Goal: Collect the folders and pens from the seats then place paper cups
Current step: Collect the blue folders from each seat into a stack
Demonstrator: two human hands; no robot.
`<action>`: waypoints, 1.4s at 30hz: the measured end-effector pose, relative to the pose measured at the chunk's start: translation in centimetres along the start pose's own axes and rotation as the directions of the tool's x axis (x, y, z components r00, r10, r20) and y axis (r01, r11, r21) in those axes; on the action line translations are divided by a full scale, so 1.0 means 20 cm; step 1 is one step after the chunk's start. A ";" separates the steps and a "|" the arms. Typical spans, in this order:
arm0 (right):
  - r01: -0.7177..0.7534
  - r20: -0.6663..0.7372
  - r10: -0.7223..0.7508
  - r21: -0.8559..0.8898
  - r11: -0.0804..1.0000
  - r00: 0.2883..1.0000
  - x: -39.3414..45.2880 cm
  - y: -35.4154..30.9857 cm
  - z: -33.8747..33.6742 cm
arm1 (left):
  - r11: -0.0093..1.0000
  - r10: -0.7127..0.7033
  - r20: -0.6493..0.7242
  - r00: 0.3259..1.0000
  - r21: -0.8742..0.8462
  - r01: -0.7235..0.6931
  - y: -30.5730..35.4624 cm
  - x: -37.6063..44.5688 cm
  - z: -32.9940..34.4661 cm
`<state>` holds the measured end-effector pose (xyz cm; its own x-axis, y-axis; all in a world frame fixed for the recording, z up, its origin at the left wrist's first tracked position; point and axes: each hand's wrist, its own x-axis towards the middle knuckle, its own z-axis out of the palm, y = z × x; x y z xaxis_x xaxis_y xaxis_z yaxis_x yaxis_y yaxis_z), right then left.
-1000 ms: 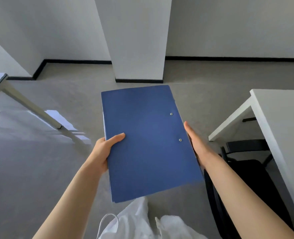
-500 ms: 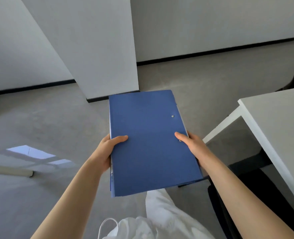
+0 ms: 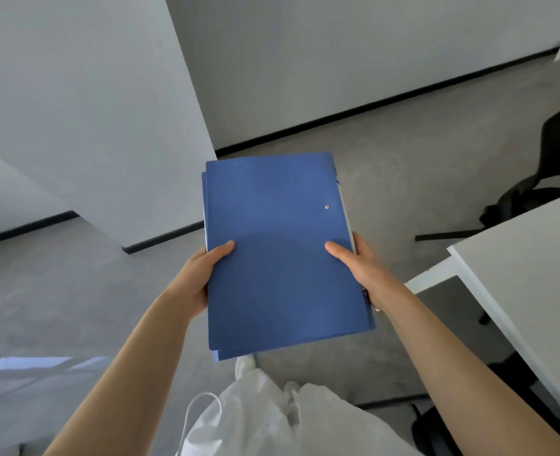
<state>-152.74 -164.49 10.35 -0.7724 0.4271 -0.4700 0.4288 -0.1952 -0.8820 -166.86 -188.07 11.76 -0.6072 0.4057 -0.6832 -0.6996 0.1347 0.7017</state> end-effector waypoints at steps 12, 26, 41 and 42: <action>0.015 -0.270 0.045 0.216 0.976 0.962 0.67 -0.34 -0.06 | 0.973 -0.082 0.270 0.959 0.229 0.019 0.78 0.85 0.24; 0.107 -0.569 0.163 0.410 0.906 0.806 1.01 -0.47 -0.72 | 0.879 -0.271 0.447 0.852 0.476 0.030 1.11 1.54 1.28; 0.126 -0.674 0.270 0.477 0.870 0.688 1.40 -0.64 -1.88 | 0.855 -0.308 0.532 0.789 0.519 -0.016 1.24 2.04 2.62; 0.126 -0.675 0.283 0.489 0.863 0.681 1.42 -0.65 -1.93 | 0.854 -0.305 0.539 0.785 0.520 -0.026 1.25 2.07 2.70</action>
<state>-162.14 -115.76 9.69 -0.0885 0.8320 -0.5477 0.0439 -0.5460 -0.8366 -189.16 -119.17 11.96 -0.0608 0.7647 -0.6415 -0.3859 0.5747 0.7217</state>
